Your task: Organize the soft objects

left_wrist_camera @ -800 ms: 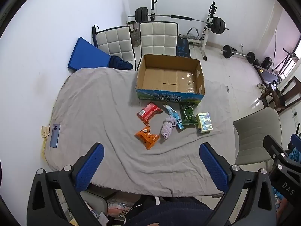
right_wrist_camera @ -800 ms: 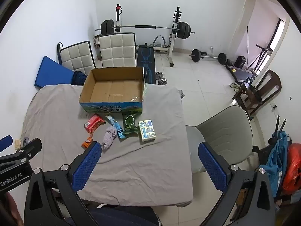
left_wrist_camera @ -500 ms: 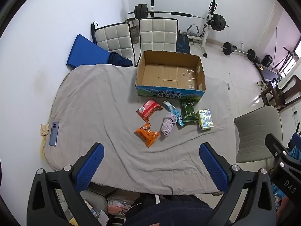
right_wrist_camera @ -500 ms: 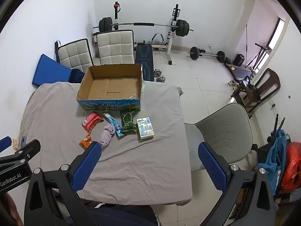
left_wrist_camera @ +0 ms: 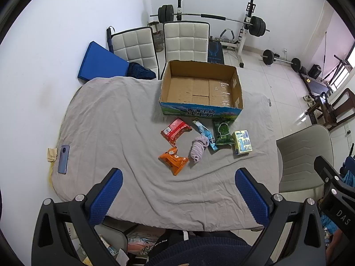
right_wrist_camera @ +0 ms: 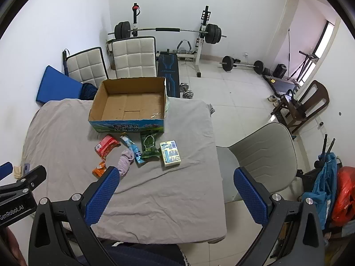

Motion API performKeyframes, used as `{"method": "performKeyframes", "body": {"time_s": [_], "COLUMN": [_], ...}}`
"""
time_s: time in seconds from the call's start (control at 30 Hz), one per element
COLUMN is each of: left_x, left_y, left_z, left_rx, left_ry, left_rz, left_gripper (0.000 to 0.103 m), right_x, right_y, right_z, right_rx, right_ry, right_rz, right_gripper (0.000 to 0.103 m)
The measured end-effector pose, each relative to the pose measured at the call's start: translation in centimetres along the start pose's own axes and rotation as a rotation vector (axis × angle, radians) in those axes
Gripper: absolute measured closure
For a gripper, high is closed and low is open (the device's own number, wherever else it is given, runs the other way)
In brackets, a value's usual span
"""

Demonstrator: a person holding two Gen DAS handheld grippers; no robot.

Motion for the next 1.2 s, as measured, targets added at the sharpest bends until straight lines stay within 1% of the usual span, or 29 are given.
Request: {"method": "performKeyframes", "body": {"time_s": [0.8,1.2], "left_x": [0.3,0.9], "left_y": [0.8,1.0], "left_z": [-1.9,-1.8], "left_rx": [-0.021,-0.021], "left_ry": [0.001,0.002], "left_rz": [-0.011,-0.027], "left_gripper": [0.000,0.000], "right_x": [0.3,0.8], "right_y": [0.3,0.8], "right_z": [-1.0,-1.4], "right_rx": [-0.019,-0.022], "right_ry": [-0.022,-0.014], "right_rz": [-0.010,-0.024], "right_gripper": [0.000,0.000]}}
Point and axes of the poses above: each gripper's, at about its wrist camera, not at the fingertips, and x roughly against the way its jaws point, z to its left, y to its top, the point moved 8 cm from there along -x, roughly the way its jaws point, and after that the axes turned 14 degrees about -y, right-handed, at the moved point
